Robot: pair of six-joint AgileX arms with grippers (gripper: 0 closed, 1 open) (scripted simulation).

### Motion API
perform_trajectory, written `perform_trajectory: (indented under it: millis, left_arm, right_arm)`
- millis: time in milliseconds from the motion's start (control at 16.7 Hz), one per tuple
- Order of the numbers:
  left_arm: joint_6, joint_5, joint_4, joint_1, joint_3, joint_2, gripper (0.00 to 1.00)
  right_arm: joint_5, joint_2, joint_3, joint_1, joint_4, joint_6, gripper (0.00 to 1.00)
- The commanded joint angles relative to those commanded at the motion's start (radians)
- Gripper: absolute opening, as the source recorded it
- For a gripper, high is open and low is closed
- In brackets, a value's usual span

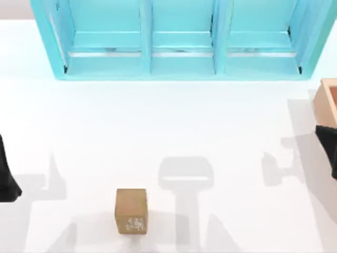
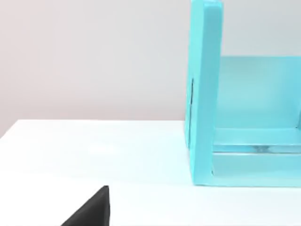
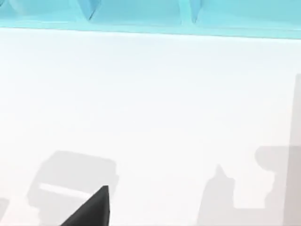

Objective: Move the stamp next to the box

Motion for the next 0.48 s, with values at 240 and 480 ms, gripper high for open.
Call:
perform_trajectory:
  millis: [240, 480]
  left_arm:
    - [0.000, 0.000, 0.000, 0.000, 0.000, 0.000, 1.00]
    - [0.000, 0.000, 0.000, 0.000, 0.000, 0.000, 1.00]
  right_arm:
    - [-0.018, 0.328, 0.433, 0.176, -0.171, 0.173, 1.00]
    - [-0.025, 0.673, 0.870, 0.342, -0.340, 0.365, 1.00]
